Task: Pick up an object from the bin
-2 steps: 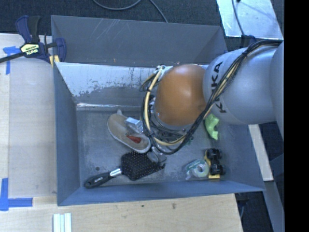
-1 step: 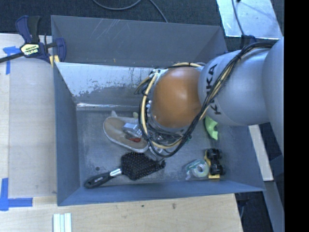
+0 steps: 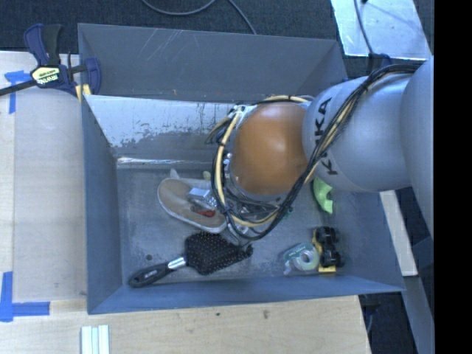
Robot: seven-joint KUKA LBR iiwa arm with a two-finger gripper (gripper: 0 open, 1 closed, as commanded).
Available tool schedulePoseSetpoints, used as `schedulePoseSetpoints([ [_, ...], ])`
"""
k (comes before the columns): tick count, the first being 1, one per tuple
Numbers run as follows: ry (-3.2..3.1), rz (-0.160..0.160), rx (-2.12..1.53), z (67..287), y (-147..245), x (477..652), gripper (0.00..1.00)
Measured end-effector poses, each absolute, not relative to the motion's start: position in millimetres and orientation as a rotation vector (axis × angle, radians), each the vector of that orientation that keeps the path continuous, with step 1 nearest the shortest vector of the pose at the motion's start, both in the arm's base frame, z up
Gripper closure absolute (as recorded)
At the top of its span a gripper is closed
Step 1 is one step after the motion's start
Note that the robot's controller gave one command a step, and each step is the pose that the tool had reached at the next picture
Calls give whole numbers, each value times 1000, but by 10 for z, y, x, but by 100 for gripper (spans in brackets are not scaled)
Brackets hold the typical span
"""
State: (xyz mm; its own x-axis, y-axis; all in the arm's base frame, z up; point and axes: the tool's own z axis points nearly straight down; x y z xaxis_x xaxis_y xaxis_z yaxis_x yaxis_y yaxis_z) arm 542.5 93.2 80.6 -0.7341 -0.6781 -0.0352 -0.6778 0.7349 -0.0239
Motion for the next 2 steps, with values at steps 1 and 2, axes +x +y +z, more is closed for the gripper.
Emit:
schedulePoseSetpoints([
  [1, 2891, -17, -1090, 1087, 960, 5340, 100],
  [2, 2896, -14, -1084, 1182, 974, 5293, 100],
])
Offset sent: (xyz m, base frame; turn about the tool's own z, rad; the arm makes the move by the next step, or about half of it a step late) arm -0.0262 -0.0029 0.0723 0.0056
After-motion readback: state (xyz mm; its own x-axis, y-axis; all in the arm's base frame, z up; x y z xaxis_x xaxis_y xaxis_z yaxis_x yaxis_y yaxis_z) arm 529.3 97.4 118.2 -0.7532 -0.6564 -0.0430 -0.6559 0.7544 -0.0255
